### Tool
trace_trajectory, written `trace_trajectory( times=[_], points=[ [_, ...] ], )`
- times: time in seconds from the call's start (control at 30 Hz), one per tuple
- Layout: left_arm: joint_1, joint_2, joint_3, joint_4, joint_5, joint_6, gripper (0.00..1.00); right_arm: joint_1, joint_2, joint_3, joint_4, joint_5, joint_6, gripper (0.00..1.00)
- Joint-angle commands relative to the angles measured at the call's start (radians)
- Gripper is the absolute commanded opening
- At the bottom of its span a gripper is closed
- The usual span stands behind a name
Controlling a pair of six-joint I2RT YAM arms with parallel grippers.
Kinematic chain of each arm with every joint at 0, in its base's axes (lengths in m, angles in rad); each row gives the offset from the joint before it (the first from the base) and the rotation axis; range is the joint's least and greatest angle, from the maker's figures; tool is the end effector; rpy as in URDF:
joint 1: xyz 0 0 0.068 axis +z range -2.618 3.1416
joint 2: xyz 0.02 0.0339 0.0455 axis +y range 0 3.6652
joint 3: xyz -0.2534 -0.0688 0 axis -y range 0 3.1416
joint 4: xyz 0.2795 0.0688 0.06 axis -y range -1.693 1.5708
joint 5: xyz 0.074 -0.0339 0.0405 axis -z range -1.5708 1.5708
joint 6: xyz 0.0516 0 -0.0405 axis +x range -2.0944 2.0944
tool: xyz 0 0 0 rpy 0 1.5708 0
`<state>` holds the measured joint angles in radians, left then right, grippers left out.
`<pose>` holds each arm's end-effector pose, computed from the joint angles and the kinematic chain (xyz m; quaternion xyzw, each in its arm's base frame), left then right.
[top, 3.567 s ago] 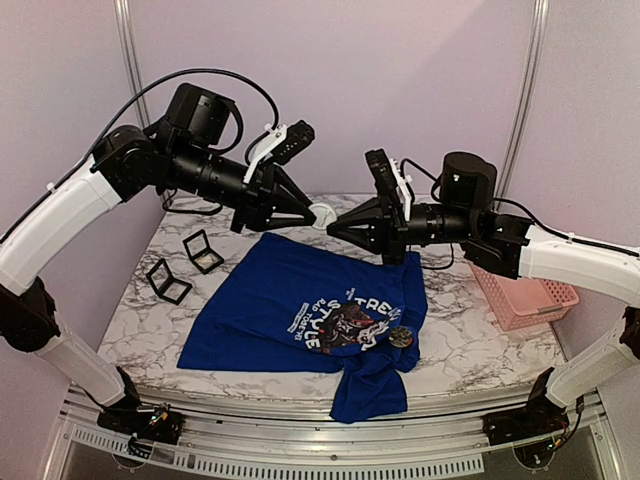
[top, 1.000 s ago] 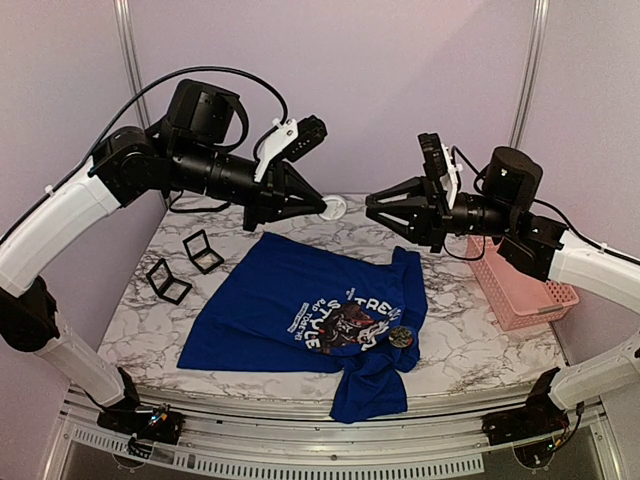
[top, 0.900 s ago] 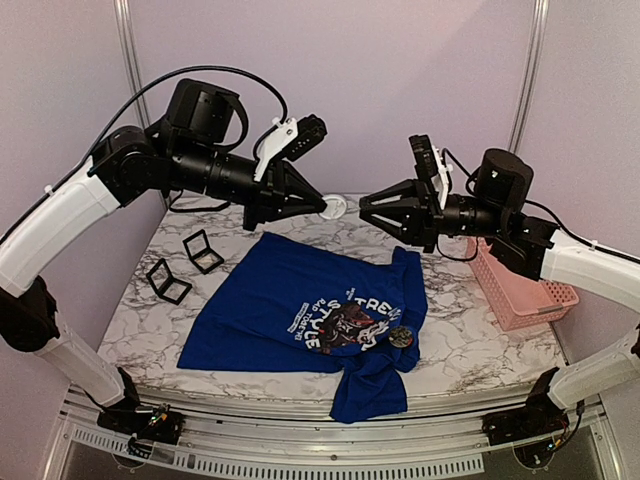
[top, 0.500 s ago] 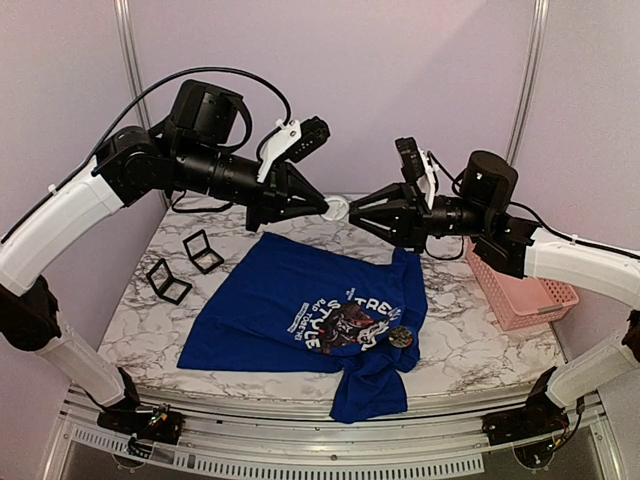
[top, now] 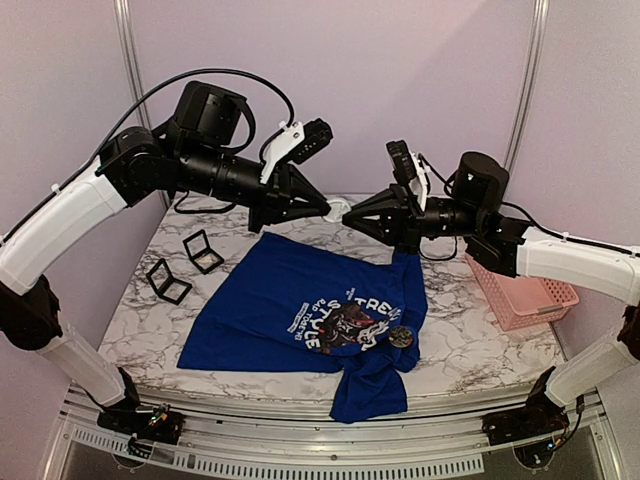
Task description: Pin the brooch onto the clothing
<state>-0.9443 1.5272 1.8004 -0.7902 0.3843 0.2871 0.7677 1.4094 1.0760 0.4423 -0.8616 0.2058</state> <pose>0.2000 -0.3093 0.4396 0.5684 0.6372 -0.3155 0.4139 0.2390 0.2851 0.3405 -0.4669 0.4966 0.5628 0.4675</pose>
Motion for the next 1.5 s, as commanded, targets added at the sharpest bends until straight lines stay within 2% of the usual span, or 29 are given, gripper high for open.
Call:
trace_trajectory(
  times=[0.0,0.1,0.4,0.67,0.7,0.77,0.8,0.83,0.9,1.03,1.1,1.23,1.37,1.47],
  points=[
    [-0.026,0.013,0.004,-0.003,0.017,-0.007,0.00,0.007,0.006,0.031,0.018,-0.007,0.012,0.06],
    [-0.028,0.014,0.004,-0.002,0.018,-0.009,0.00,0.006,0.004,0.030,0.012,-0.007,0.010,0.00],
    [-0.028,0.016,-0.034,0.014,0.030,-0.029,0.01,0.005,-0.036,-0.013,-0.027,0.090,-0.039,0.00],
    [-0.028,0.026,-0.039,0.025,0.060,-0.053,0.00,0.005,-0.051,-0.026,0.000,0.085,-0.036,0.00],
    [-0.028,0.027,-0.040,0.025,0.060,-0.053,0.08,0.005,-0.053,-0.026,0.002,0.093,-0.037,0.00],
    [-0.027,0.027,-0.044,0.027,0.062,-0.053,0.51,0.005,-0.060,-0.028,-0.013,0.126,-0.044,0.00],
    [-0.027,0.027,-0.044,0.027,0.058,-0.055,0.62,0.004,-0.066,-0.029,-0.031,0.144,-0.055,0.00],
    [-0.026,0.028,-0.044,0.031,0.053,-0.057,0.68,-0.001,-0.068,-0.029,-0.052,0.164,-0.071,0.00],
    [-0.020,0.028,-0.036,0.030,0.050,-0.046,0.73,-0.015,-0.078,-0.041,-0.092,0.207,-0.088,0.00],
    [0.008,0.048,-0.021,0.009,0.044,-0.007,0.75,-0.065,-0.115,-0.103,-0.190,0.356,-0.145,0.00],
    [0.035,0.063,-0.061,-0.009,0.027,0.041,0.76,-0.110,-0.133,-0.154,-0.217,0.412,-0.144,0.00],
    [0.112,0.083,-0.286,-0.037,-0.075,0.260,0.75,-0.146,-0.157,-0.206,-0.260,0.488,-0.153,0.00],
    [0.205,0.131,-0.529,0.014,-0.306,0.432,0.69,-0.149,-0.154,-0.236,-0.271,0.518,-0.154,0.00],
    [0.258,0.186,-0.611,0.045,-0.380,0.510,0.66,-0.151,-0.141,-0.255,-0.262,0.527,-0.154,0.00]
  ],
)
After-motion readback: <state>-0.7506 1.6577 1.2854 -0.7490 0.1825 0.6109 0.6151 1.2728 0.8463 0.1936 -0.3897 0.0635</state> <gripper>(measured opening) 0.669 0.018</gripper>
